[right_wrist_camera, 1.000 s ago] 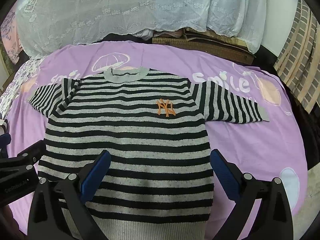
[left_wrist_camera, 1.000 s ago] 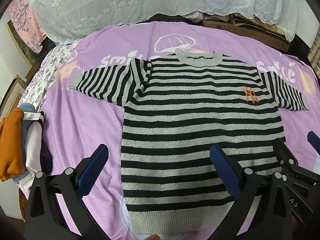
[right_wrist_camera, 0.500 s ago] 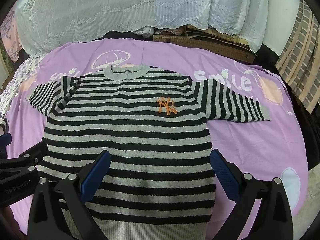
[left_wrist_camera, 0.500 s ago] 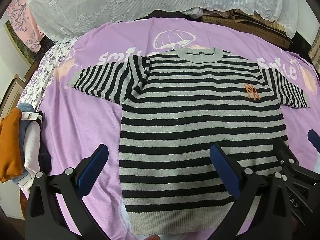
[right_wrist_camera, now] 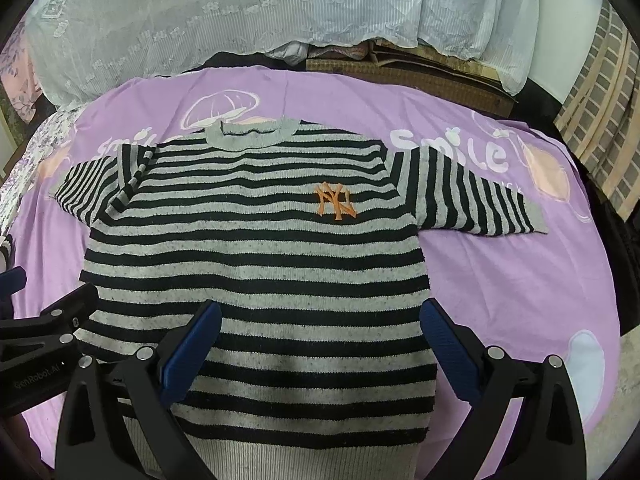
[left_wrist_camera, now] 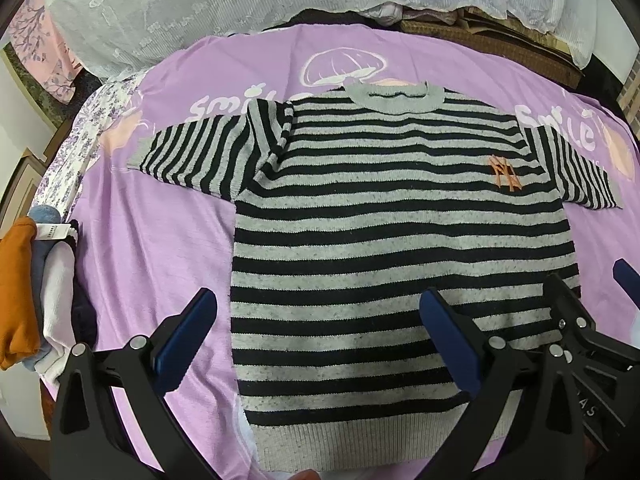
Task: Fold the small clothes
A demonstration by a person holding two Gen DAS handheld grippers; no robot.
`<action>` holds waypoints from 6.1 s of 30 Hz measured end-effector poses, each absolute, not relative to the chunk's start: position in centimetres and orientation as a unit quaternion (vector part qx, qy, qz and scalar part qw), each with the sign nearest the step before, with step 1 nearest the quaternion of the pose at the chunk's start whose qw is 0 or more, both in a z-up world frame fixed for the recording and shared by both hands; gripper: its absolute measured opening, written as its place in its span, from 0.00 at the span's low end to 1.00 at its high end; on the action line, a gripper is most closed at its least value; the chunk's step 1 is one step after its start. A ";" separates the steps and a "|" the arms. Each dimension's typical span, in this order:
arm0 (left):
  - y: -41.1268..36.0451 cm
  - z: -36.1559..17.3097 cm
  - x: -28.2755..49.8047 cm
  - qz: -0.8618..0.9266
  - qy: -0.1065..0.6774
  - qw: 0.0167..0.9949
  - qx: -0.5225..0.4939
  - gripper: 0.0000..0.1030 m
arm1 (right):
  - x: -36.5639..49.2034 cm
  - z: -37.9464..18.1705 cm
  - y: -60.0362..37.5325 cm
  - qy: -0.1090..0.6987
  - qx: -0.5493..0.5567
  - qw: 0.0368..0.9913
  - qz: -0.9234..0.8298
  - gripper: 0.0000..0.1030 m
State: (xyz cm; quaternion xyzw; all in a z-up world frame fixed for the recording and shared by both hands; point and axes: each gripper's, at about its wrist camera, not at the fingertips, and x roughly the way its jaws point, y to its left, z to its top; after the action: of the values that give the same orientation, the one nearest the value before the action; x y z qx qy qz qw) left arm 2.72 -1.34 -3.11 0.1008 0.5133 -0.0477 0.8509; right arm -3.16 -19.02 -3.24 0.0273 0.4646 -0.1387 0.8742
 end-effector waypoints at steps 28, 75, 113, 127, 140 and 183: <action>21.6 -13.8 25.0 0.001 0.525 0.775 -0.352 0.96 | -4.7 -14.7 -46.5 0.276 0.556 0.768 -0.156 0.97; 22.5 -6.5 21.7 0.027 0.454 0.848 -0.274 0.47 | -5.1 -16.1 -60.5 0.219 0.564 0.747 -0.275 0.09; -27.0 -10.1 19.8 -0.266 0.506 0.816 0.083 0.94 | -0.1 -5.2 -52.2 0.198 0.467 0.846 -0.163 0.07; -11.9 -12.2 23.7 -0.198 0.538 0.819 -0.017 0.93 | 12.4 -5.3 -28.9 0.348 0.356 0.867 0.027 0.07; -4.8 -13.6 25.6 -0.114 0.538 0.834 -0.037 0.93 | 16.5 -8.1 -22.4 0.396 0.353 0.846 0.059 0.08; -9.8 -15.2 22.6 -0.137 0.512 0.843 0.090 0.96 | 14.5 -13.7 -39.1 0.440 0.305 0.843 -0.058 0.00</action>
State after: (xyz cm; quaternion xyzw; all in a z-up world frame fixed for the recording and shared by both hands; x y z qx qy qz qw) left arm 22.60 -9.78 -15.19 0.0897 0.5116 -0.1371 0.8434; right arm 14.49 -39.12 -13.68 0.3046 0.4401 -0.0578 0.8428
